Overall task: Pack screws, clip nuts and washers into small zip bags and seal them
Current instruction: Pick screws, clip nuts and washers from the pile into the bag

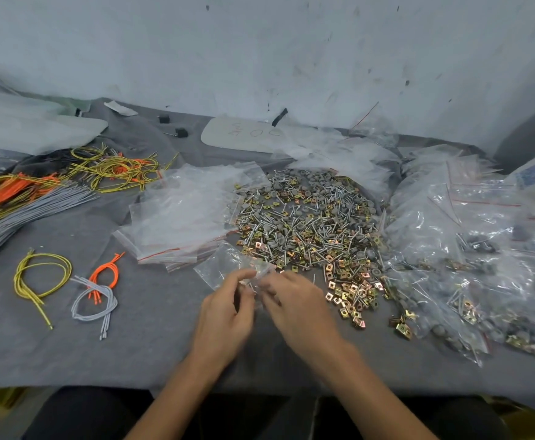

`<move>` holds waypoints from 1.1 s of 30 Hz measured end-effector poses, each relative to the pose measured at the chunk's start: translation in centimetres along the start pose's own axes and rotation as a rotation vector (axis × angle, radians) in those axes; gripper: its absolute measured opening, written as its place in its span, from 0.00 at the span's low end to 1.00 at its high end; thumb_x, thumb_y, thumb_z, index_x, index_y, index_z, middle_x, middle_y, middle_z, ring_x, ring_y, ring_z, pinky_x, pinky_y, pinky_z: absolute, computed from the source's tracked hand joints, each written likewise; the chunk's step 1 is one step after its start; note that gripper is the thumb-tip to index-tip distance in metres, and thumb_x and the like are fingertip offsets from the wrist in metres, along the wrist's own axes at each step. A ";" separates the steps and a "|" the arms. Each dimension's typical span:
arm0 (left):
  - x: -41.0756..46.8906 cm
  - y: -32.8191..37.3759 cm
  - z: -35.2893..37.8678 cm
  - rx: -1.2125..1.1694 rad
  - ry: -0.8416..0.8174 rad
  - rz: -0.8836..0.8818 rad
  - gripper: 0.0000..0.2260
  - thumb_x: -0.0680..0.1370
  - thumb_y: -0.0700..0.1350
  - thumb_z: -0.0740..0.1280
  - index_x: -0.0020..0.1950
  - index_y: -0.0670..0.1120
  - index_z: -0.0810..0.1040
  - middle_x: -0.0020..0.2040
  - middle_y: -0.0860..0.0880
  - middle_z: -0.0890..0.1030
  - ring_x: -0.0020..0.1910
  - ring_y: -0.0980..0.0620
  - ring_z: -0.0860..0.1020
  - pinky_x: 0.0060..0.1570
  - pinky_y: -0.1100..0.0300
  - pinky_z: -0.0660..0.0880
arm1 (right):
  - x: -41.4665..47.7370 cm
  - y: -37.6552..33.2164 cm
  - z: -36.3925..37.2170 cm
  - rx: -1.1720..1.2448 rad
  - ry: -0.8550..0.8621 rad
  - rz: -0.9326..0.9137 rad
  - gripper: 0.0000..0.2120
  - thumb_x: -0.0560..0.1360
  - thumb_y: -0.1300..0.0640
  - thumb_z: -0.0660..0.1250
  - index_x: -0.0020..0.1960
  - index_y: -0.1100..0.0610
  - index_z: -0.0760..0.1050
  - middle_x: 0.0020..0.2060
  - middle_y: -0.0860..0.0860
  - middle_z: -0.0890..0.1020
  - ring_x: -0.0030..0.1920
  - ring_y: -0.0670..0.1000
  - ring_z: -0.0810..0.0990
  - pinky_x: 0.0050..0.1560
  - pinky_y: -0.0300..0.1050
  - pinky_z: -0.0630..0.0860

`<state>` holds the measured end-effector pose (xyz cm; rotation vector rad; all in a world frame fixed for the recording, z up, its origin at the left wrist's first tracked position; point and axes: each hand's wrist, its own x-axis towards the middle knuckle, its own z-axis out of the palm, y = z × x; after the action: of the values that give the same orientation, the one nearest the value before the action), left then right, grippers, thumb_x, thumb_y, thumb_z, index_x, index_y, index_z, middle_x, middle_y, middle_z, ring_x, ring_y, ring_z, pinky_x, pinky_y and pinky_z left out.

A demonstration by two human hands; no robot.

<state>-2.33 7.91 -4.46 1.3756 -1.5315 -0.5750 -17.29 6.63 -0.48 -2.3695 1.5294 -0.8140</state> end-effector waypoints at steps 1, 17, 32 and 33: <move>0.0 0.0 0.0 -0.005 0.005 -0.008 0.11 0.80 0.47 0.61 0.61 0.56 0.76 0.36 0.56 0.80 0.36 0.57 0.80 0.39 0.61 0.76 | 0.2 -0.4 0.4 -0.018 0.005 -0.011 0.05 0.80 0.53 0.67 0.55 0.52 0.79 0.47 0.48 0.81 0.48 0.54 0.79 0.46 0.51 0.75; 0.1 0.3 0.1 0.000 0.056 -0.002 0.12 0.79 0.46 0.61 0.60 0.52 0.79 0.31 0.55 0.73 0.29 0.56 0.72 0.32 0.70 0.65 | 0.3 5.4 -2.7 -0.309 -0.023 0.364 0.11 0.79 0.41 0.64 0.50 0.48 0.76 0.47 0.46 0.78 0.48 0.54 0.79 0.44 0.49 0.75; 0.1 -0.2 0.3 -0.029 0.024 -0.010 0.11 0.79 0.47 0.61 0.60 0.57 0.77 0.30 0.53 0.72 0.28 0.56 0.70 0.31 0.63 0.67 | -1.5 4.1 -2.7 0.015 -0.068 0.314 0.08 0.82 0.48 0.63 0.45 0.47 0.71 0.36 0.42 0.76 0.36 0.43 0.74 0.38 0.46 0.69; 0.2 -0.2 0.3 -0.028 0.024 -0.010 0.12 0.79 0.47 0.61 0.60 0.57 0.76 0.30 0.53 0.72 0.28 0.56 0.70 0.31 0.63 0.67 | -1.7 3.6 -2.6 0.048 -0.051 0.297 0.08 0.81 0.48 0.64 0.45 0.48 0.72 0.34 0.43 0.75 0.35 0.42 0.73 0.36 0.44 0.67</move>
<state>-2.46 7.66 -4.65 1.3651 -1.4930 -0.5819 -22.06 6.91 -0.49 -2.0443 1.7628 -0.7070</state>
